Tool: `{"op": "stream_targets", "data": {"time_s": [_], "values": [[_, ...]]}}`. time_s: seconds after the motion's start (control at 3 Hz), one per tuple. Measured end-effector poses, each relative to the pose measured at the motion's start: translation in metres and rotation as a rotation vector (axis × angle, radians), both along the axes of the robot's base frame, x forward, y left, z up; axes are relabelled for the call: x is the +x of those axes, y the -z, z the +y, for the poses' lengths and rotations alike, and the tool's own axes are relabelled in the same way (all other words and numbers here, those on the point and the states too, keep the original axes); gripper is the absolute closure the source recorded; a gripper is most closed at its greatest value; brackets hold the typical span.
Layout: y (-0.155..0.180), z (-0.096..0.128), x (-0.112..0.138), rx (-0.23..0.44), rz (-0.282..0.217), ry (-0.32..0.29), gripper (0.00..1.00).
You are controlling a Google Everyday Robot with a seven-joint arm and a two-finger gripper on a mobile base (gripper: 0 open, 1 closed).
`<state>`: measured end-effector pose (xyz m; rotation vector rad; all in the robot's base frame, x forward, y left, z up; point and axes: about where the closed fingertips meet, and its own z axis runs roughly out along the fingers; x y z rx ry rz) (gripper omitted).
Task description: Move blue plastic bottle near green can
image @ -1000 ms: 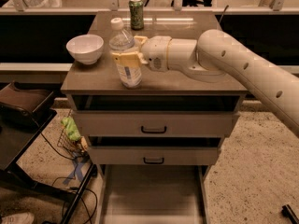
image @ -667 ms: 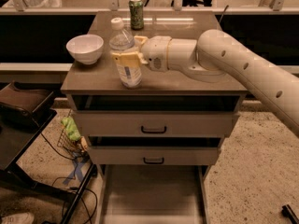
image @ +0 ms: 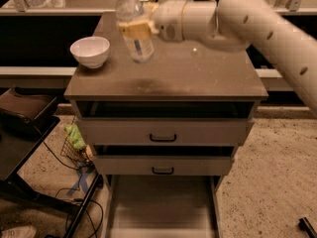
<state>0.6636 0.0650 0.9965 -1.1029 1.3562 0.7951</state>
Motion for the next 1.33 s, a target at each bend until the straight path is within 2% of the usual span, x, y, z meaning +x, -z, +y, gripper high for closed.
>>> {"op": "stream_targets", "data": {"time_s": [0.33, 0.67, 1.0, 1.33], "values": [[-0.06, -0.015, 0.042, 0.02, -0.013, 0.075, 1.0], [-0.084, -0.029, 0.092, 0.08, -0.013, 0.187, 1.0], [-0.099, -0.057, 0.124, 0.121, -0.027, 0.33, 1.0], [-0.106, -0.071, 0.141, 0.156, -0.042, 0.415, 1.0]]}}
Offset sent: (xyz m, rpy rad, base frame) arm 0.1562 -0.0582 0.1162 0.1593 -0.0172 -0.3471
